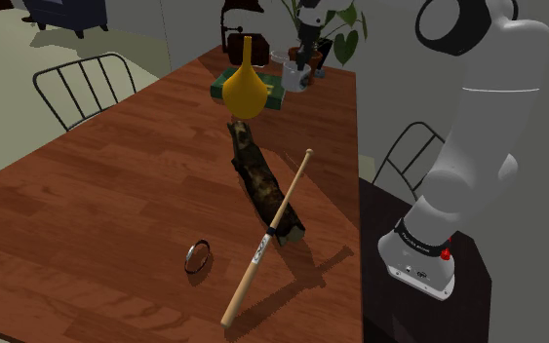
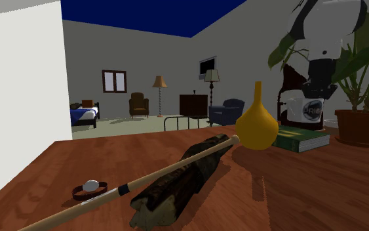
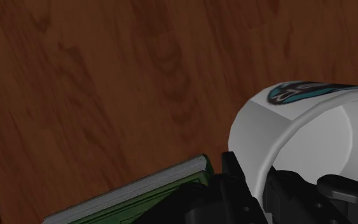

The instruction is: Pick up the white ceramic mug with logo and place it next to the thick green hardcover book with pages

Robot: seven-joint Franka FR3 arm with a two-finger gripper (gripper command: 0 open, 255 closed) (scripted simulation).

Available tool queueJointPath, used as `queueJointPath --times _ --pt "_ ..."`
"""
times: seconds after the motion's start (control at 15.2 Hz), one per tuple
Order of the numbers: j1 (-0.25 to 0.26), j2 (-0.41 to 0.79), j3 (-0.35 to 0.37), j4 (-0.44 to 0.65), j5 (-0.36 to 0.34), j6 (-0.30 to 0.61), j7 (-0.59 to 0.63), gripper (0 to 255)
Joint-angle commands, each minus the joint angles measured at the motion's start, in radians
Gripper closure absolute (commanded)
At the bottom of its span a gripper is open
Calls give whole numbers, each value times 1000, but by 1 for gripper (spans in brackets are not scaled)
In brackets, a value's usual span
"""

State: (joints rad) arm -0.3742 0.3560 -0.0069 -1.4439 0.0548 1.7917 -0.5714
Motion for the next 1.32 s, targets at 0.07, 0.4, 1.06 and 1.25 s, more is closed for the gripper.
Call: queueJointPath --times 0.07,0.4,1.06,1.25 --pt "-7 5 -3 -25 1 30 -13 255" --pt "-7 13 -3 -80 3 94 -16 255" --pt "-6 44 -2 -170 5 214 -22 255" --pt "-6 57 -2 -192 6 249 -24 255"
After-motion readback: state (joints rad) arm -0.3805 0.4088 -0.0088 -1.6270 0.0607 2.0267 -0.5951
